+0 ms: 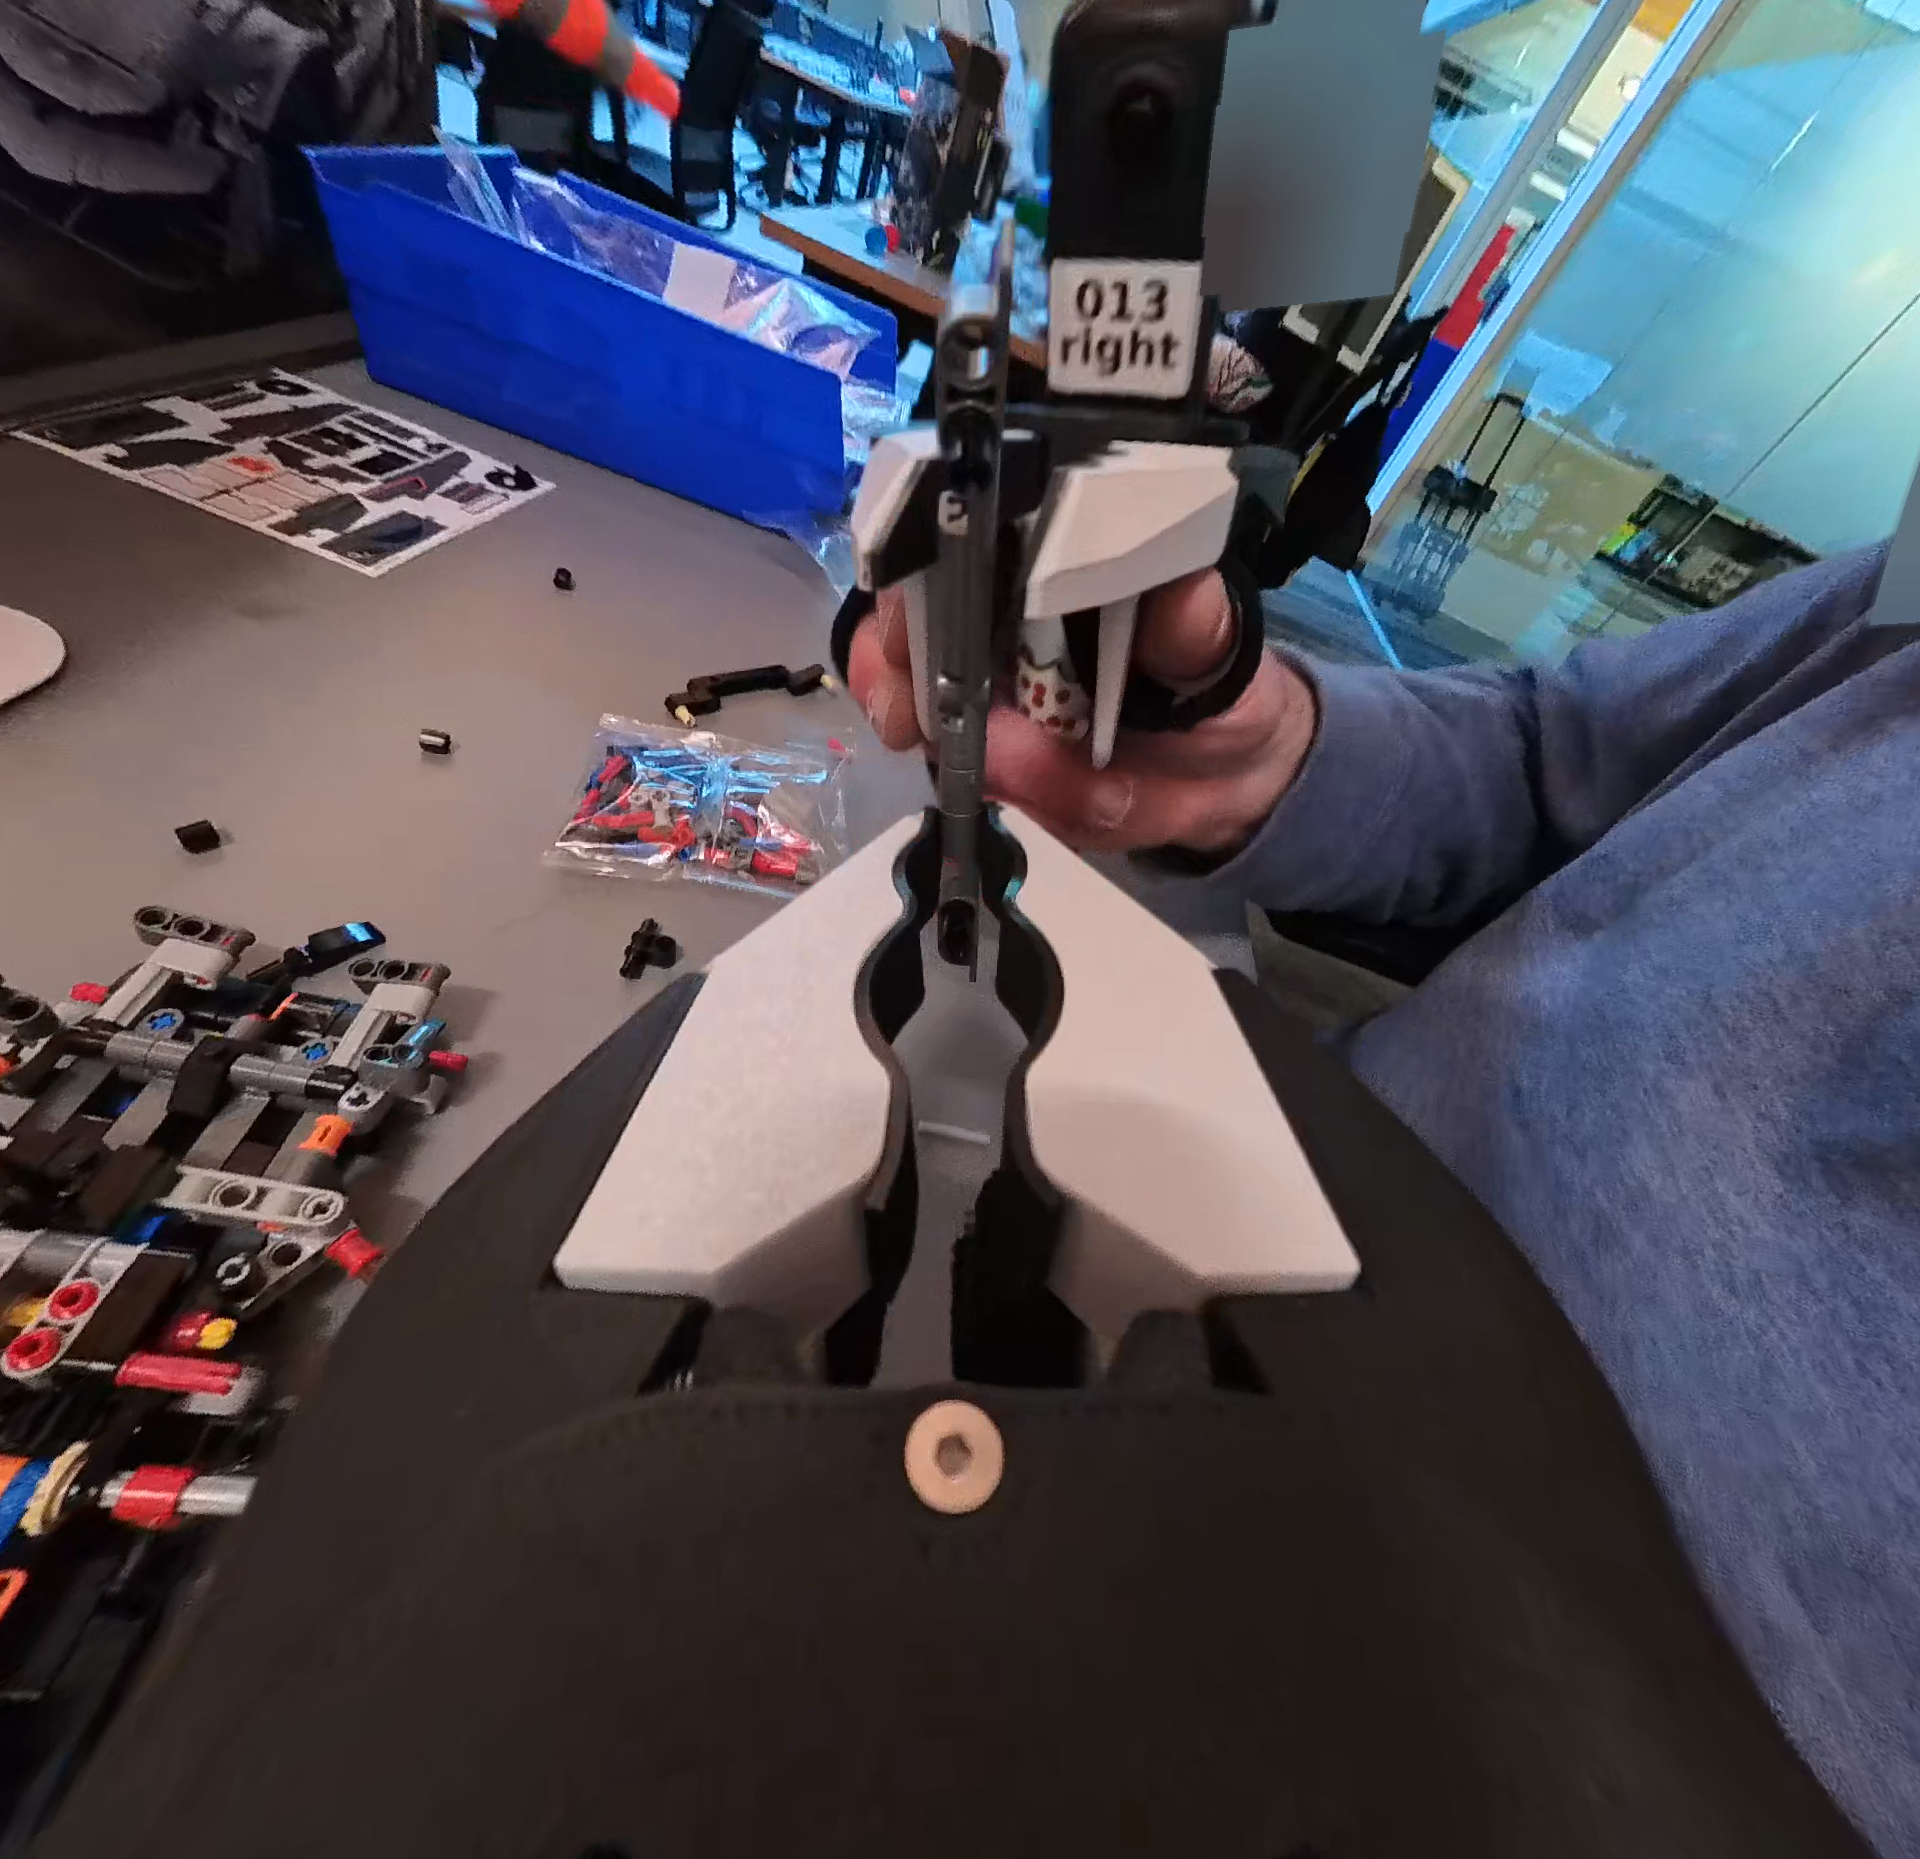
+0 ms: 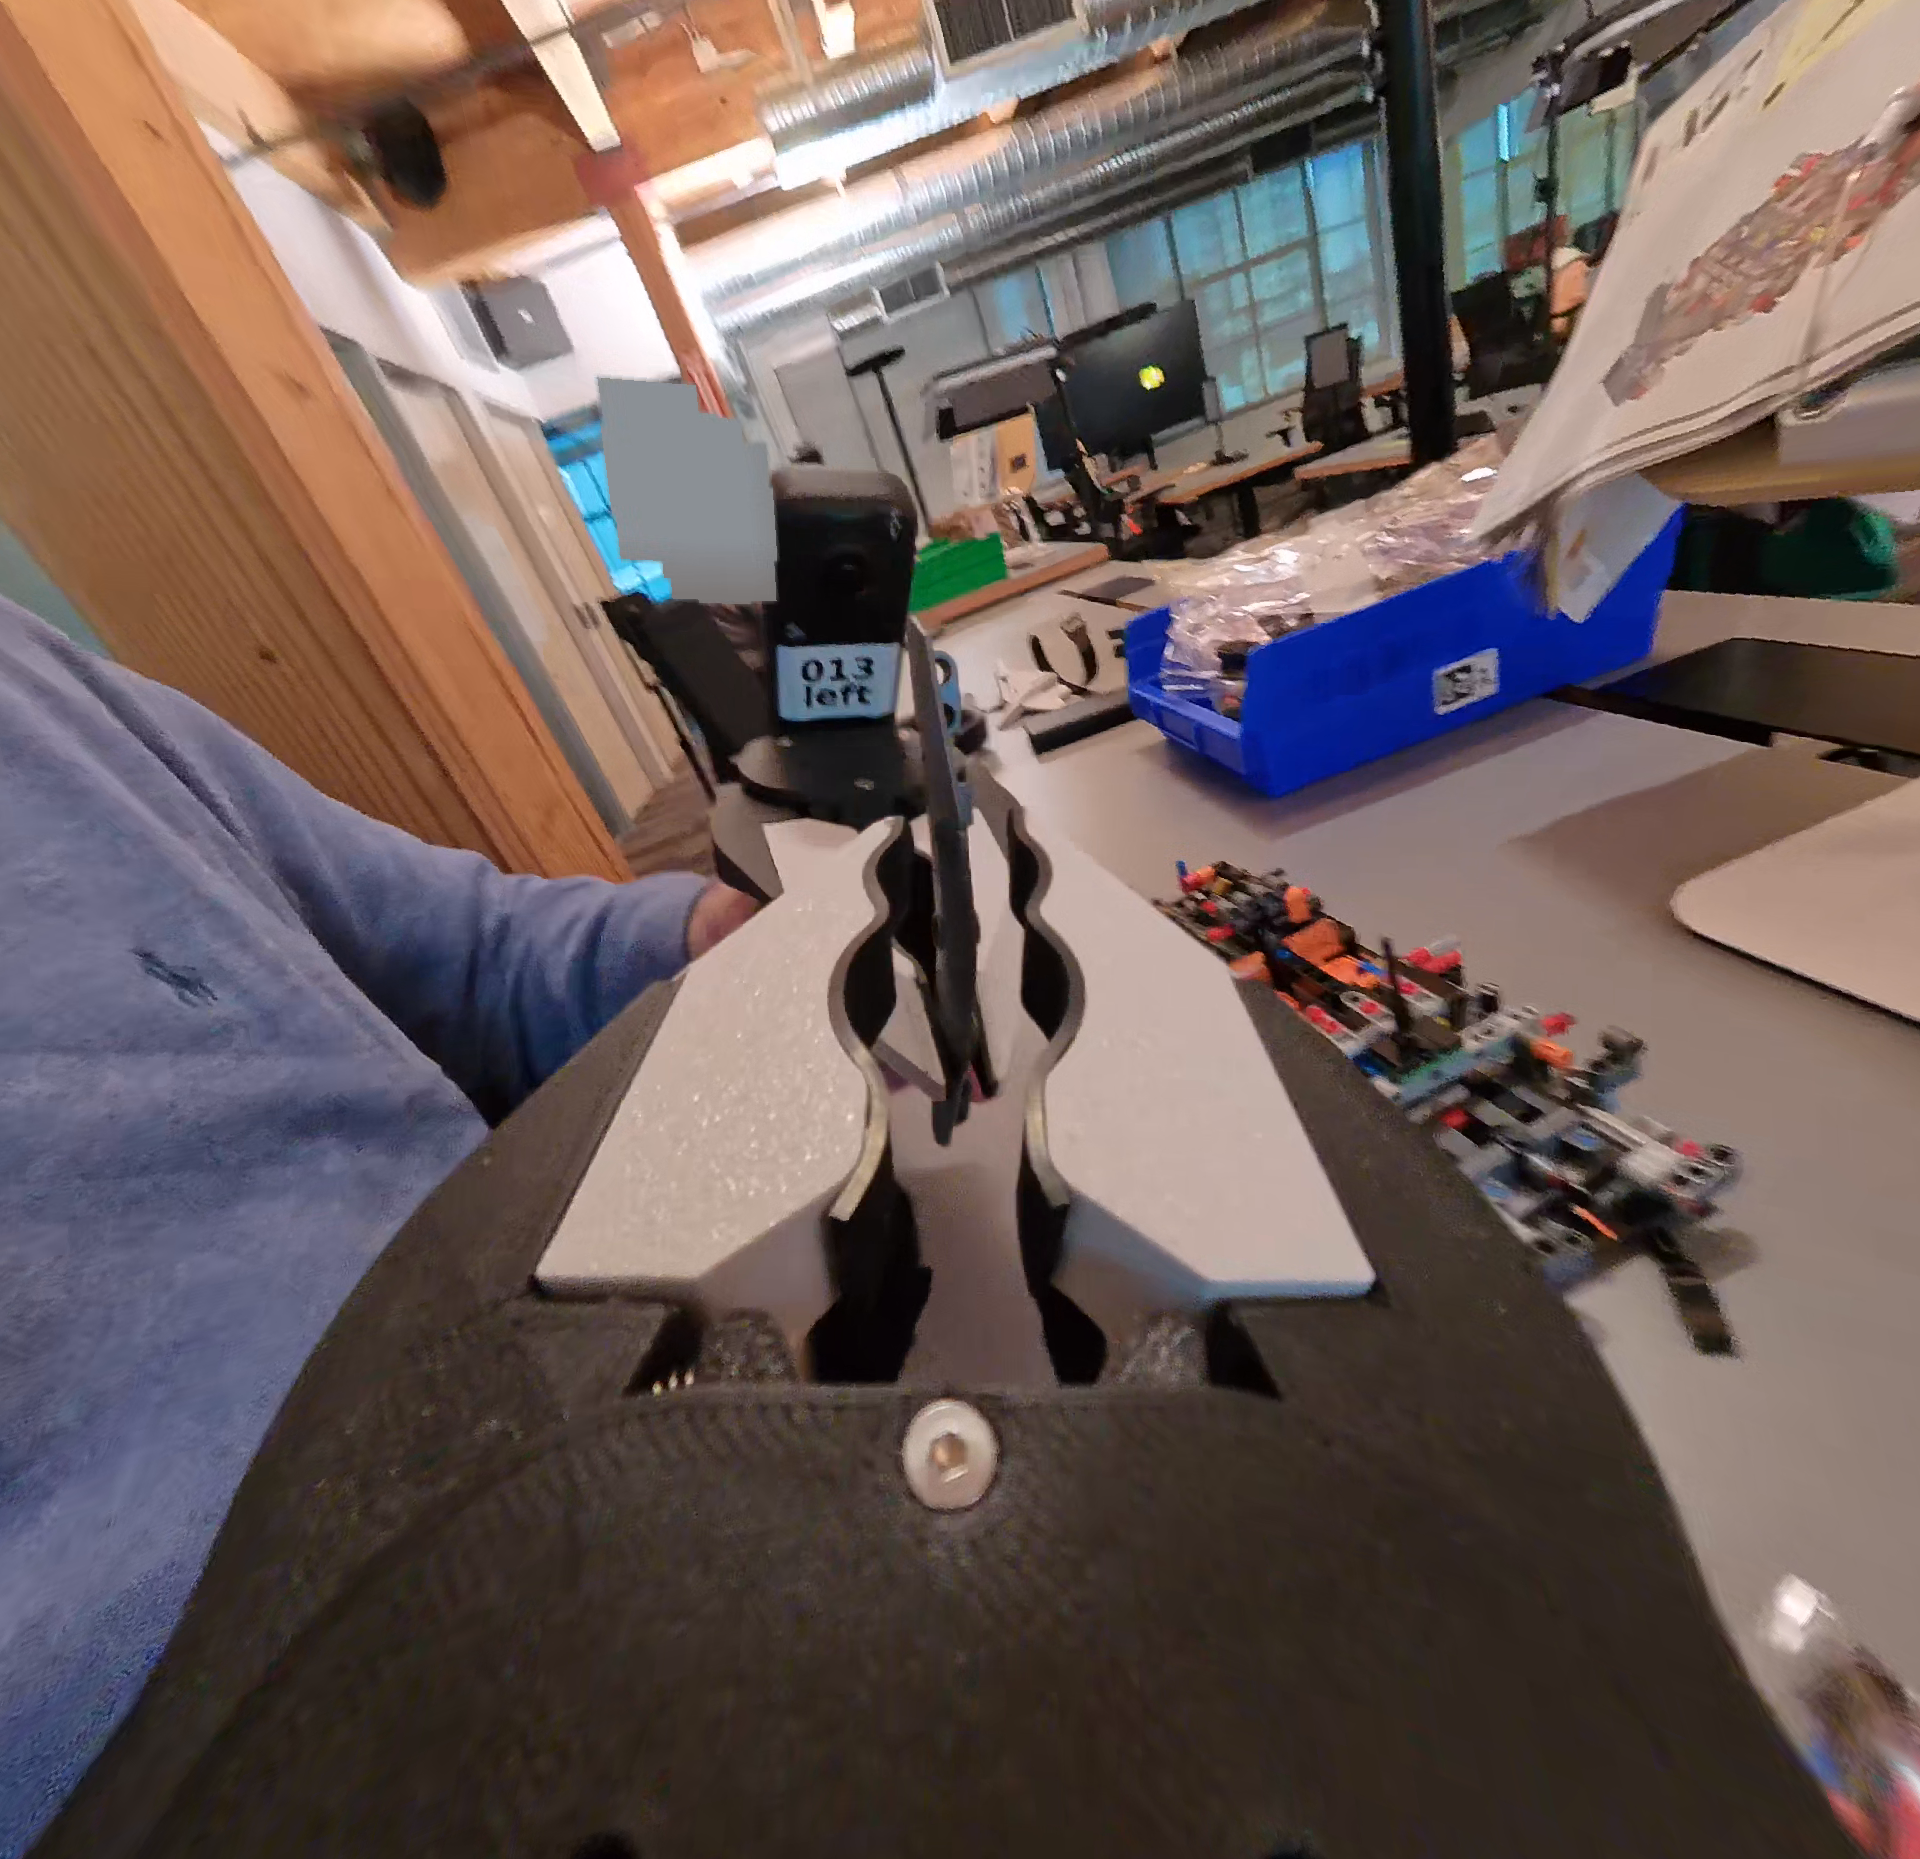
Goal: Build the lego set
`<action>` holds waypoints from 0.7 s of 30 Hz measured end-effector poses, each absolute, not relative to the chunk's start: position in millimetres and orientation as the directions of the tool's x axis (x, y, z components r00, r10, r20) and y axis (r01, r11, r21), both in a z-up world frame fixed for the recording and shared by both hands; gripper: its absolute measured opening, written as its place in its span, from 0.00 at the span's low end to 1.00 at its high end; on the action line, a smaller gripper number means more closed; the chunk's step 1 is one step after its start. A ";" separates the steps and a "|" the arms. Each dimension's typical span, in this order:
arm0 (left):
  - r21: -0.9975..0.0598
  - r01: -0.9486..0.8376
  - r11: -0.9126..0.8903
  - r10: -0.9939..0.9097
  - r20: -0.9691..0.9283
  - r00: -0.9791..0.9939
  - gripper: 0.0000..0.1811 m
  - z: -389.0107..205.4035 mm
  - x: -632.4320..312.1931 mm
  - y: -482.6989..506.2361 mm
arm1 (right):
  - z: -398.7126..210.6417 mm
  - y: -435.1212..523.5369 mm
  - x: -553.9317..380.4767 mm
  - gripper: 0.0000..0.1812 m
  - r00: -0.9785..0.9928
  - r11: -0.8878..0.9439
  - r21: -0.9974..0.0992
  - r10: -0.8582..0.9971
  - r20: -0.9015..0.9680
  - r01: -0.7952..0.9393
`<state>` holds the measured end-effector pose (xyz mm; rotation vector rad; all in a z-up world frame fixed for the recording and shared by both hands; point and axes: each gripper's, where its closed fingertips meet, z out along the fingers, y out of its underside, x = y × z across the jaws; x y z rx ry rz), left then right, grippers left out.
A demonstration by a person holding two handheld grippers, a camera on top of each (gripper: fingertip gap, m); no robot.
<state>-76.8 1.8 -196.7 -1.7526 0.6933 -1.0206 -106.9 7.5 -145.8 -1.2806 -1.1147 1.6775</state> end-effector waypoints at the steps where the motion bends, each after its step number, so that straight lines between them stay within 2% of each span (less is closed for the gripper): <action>1: -0.920 -0.039 -0.390 -0.811 0.323 0.487 0.03 -199.8 -77.6 1.0 | -147.6 10.3 -104.6 0.11 -0.200 -0.321 -0.946 0.930 -0.308 -0.035; 4: -0.908 -0.099 -0.408 -0.815 0.313 0.489 0.03 -204.7 -83.6 -0.5 | -154.5 20.8 -94.1 0.12 -0.076 -0.132 -0.990 0.988 -0.134 0.040; 7: -0.873 -0.159 -0.461 -0.816 0.347 0.462 0.03 -211.8 -89.1 -2.7 | -163.7 21.9 -85.1 0.14 -0.007 0.186 -0.964 0.982 0.188 0.191; 9: -0.845 -0.187 -0.502 -0.812 0.386 0.437 0.03 -214.2 -92.3 -3.7 | -170.9 18.4 -84.6 0.21 -0.018 0.374 -0.877 0.922 0.387 0.300; 12: -0.810 -0.237 -0.536 -0.811 0.416 0.413 0.03 -215.2 -94.9 -4.6 | -178.1 11.8 -89.4 0.25 -0.067 0.565 -0.725 0.804 0.590 0.393; 20: -0.762 -0.269 -0.589 -0.799 0.498 0.337 0.03 -205.1 -95.2 -5.6 | -175.8 18.2 -104.8 0.27 -0.137 0.775 -0.406 0.526 0.840 0.485; 21: -0.767 -0.253 -0.590 -0.797 0.502 0.335 0.03 -203.1 -95.6 -3.3 | -173.7 20.2 -105.8 0.27 -0.135 0.777 -0.396 0.516 0.846 0.489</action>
